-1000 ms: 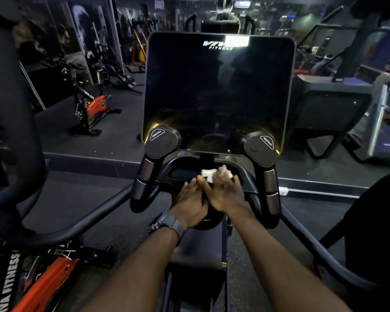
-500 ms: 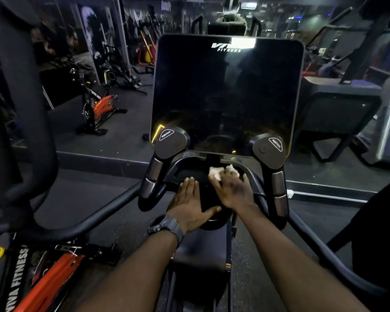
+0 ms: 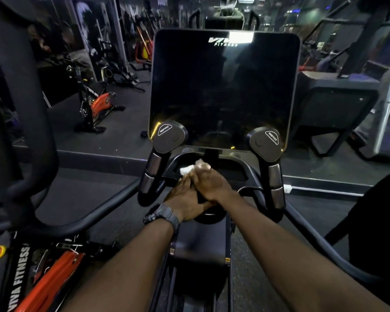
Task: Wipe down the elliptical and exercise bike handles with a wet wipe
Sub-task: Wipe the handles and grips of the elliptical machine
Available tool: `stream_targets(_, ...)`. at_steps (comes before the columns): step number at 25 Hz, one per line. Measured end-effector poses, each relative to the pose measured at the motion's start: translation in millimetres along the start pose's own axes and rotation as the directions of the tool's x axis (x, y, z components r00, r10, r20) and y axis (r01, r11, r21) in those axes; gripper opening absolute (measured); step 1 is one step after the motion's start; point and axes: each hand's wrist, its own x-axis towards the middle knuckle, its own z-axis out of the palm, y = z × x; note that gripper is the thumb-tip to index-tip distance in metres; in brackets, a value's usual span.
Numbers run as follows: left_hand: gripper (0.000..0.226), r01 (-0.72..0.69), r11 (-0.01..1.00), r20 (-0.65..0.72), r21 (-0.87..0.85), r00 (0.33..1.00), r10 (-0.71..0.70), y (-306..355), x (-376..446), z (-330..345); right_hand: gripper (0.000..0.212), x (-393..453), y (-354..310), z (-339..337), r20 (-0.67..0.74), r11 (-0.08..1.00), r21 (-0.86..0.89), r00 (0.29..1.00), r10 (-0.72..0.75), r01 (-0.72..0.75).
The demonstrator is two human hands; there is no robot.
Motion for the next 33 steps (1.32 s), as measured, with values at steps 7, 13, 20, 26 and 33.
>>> stream_targets(7, 0.106, 0.029, 0.999, 0.03, -0.04, 0.999, -0.028, 0, 2, -5, 0.055, 45, 8, -3, 0.156, 0.984, -0.095, 0.978, -0.137, 0.153)
stream_targets(13, 0.11, 0.052, 0.998, 0.054, -0.022, 0.997, -0.051, -1, 0, -3, 0.08, 17, 16, 21, -0.143, 0.948, -0.167, 0.958, 0.248, -0.27)
stream_targets(20, 0.118, 0.071, 0.997, 0.078, 0.025, 0.994, -0.073, -3, 0, -2, 0.094, -1, 45, 5, -0.181, 0.894, -0.154, 0.901, 0.394, -0.422)
stream_targets(26, 0.134, 0.093, 0.993, 0.134, 0.067, 0.986, -0.101, 5, -2, -6, 0.086, -8, 41, -12, -0.17, 0.899, 0.019, 0.885, 0.434, -0.437)
stream_targets(33, 0.147, 0.076, 0.992, 0.135, 0.1, 0.987, -0.089, 9, -3, -3, 0.086, -91, 25, 3, -0.299, 0.864, -0.026, 0.829, 0.473, -0.503)
